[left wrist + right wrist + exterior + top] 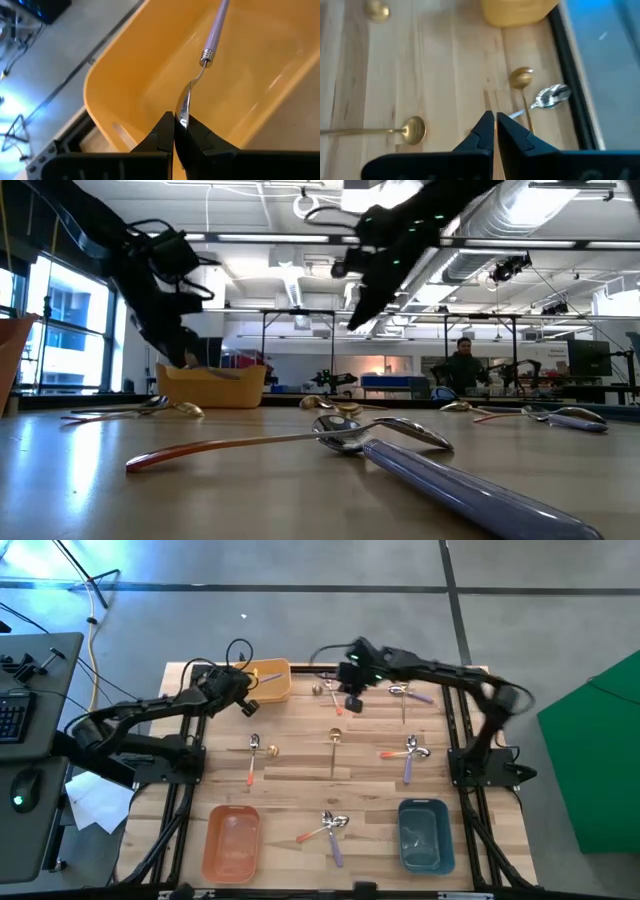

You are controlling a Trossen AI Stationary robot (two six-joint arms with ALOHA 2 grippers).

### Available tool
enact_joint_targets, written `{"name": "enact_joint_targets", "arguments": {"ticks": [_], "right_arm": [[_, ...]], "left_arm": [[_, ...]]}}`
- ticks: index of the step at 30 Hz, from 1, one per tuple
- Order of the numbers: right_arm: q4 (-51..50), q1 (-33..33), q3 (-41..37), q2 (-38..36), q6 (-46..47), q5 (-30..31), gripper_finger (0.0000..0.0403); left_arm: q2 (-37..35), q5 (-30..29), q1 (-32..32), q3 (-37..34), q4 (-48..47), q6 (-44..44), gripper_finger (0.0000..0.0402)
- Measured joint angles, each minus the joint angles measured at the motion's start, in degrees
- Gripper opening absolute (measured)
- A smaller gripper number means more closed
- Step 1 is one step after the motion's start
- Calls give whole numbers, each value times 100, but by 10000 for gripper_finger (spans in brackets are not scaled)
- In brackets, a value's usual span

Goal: Sort silverware by color (type)
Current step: Put the purple spoon into the yellow bin, then put the golden spoon into the blue bin

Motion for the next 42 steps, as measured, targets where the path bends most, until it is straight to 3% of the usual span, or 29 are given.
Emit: {"name": "enact_joint_targets", "arguments": {"ticks": [7, 14, 19, 32, 36, 42], "right_arm": [[2658, 196, -2778, -2189, 730, 205, 1], [3915, 348, -4192, -3565, 1074, 307, 0], [3988, 351, -4358, -3991, 1144, 310, 0], [4022, 353, -4365, -3992, 1147, 330, 0], [4022, 353, -4365, -3992, 1110, 330, 0], [3968, 353, -4365, -3992, 1095, 326, 0]], "left_arm": [[547, 150, 181, 0, 487, -238, 1], [752, 544, 374, 0, 514, -481, 13], [752, 546, 401, 0, 519, -627, 37], [493, 507, 399, 0, 755, -330, 96], [12, 413, 373, 0, 734, -268, 90], [-947, 684, -8, -20, 594, -249, 46]]}}
